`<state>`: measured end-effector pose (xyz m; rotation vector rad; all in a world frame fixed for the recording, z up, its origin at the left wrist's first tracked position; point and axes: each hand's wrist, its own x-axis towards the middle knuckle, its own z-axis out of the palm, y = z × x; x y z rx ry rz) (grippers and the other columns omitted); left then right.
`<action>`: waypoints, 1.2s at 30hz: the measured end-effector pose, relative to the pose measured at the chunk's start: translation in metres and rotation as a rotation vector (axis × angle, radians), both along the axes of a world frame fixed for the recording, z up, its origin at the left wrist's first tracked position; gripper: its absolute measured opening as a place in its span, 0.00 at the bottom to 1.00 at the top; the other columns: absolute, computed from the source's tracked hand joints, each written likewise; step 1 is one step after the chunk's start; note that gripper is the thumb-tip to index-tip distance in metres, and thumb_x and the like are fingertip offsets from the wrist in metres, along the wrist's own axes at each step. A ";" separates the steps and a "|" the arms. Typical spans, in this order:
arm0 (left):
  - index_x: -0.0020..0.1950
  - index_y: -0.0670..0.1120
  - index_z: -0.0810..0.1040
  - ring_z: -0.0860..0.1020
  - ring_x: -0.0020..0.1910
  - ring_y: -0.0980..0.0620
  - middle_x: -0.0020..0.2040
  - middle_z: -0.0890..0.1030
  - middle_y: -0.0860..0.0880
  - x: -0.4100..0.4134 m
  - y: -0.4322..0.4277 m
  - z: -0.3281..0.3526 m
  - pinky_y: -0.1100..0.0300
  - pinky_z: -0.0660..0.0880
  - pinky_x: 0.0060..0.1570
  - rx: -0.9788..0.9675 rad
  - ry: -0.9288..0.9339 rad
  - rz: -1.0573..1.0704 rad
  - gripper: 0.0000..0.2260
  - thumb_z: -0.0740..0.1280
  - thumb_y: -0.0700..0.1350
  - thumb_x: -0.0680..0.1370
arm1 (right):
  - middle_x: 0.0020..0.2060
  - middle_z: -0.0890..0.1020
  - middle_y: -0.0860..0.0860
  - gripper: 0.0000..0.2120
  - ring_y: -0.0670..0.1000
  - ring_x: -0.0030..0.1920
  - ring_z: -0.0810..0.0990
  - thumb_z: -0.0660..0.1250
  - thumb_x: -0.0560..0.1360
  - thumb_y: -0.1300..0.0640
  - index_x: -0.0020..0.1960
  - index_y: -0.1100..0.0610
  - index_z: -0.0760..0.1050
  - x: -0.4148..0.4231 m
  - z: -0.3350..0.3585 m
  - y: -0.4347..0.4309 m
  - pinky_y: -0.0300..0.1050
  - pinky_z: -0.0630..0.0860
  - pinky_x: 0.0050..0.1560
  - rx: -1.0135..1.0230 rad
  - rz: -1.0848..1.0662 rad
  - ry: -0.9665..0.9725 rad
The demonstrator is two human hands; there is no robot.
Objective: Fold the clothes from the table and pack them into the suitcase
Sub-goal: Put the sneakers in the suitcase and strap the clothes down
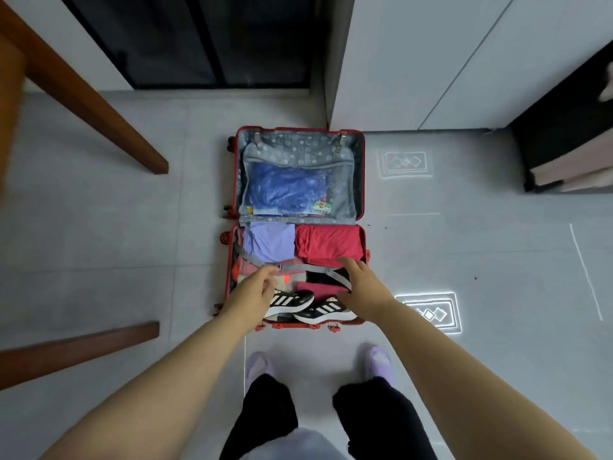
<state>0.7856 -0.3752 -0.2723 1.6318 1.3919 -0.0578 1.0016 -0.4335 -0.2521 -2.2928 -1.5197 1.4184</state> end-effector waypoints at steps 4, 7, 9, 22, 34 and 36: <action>0.67 0.49 0.69 0.77 0.50 0.48 0.55 0.78 0.49 0.058 0.002 0.020 0.57 0.72 0.51 0.021 -0.045 0.029 0.14 0.57 0.44 0.81 | 0.68 0.66 0.56 0.30 0.58 0.66 0.69 0.65 0.75 0.61 0.74 0.54 0.58 0.046 0.028 -0.004 0.49 0.68 0.65 0.058 0.030 0.025; 0.70 0.48 0.67 0.75 0.44 0.51 0.55 0.77 0.50 0.118 -0.008 0.029 0.58 0.71 0.47 0.018 -0.053 0.109 0.16 0.56 0.43 0.82 | 0.69 0.66 0.57 0.28 0.57 0.67 0.68 0.64 0.76 0.60 0.74 0.55 0.59 0.101 0.041 -0.008 0.46 0.65 0.65 0.077 0.100 0.048; 0.71 0.48 0.65 0.75 0.47 0.49 0.56 0.77 0.49 0.162 -0.021 0.036 0.56 0.72 0.50 0.016 -0.065 0.168 0.17 0.56 0.44 0.82 | 0.67 0.67 0.57 0.28 0.57 0.66 0.68 0.64 0.76 0.61 0.73 0.55 0.59 0.144 0.049 -0.009 0.46 0.65 0.64 0.086 0.149 0.053; 0.69 0.45 0.67 0.74 0.52 0.49 0.62 0.74 0.44 0.356 -0.053 0.053 0.55 0.73 0.50 -0.068 -0.176 0.441 0.15 0.56 0.43 0.82 | 0.66 0.71 0.54 0.24 0.54 0.65 0.70 0.62 0.77 0.59 0.72 0.53 0.62 0.317 0.059 0.017 0.47 0.66 0.66 0.111 0.371 0.019; 0.64 0.42 0.71 0.73 0.60 0.42 0.62 0.75 0.42 0.376 0.062 -0.006 0.52 0.70 0.59 -0.039 0.144 0.446 0.14 0.54 0.45 0.82 | 0.71 0.66 0.52 0.23 0.54 0.71 0.63 0.59 0.79 0.53 0.73 0.51 0.60 0.369 0.033 0.167 0.50 0.49 0.74 0.146 0.704 -0.272; 0.61 0.43 0.72 0.74 0.58 0.41 0.60 0.76 0.42 0.375 0.089 -0.007 0.50 0.71 0.57 0.026 0.255 0.392 0.13 0.54 0.47 0.82 | 0.72 0.65 0.51 0.23 0.54 0.72 0.62 0.58 0.80 0.53 0.74 0.51 0.59 0.375 0.032 0.199 0.49 0.46 0.74 0.165 0.790 -0.331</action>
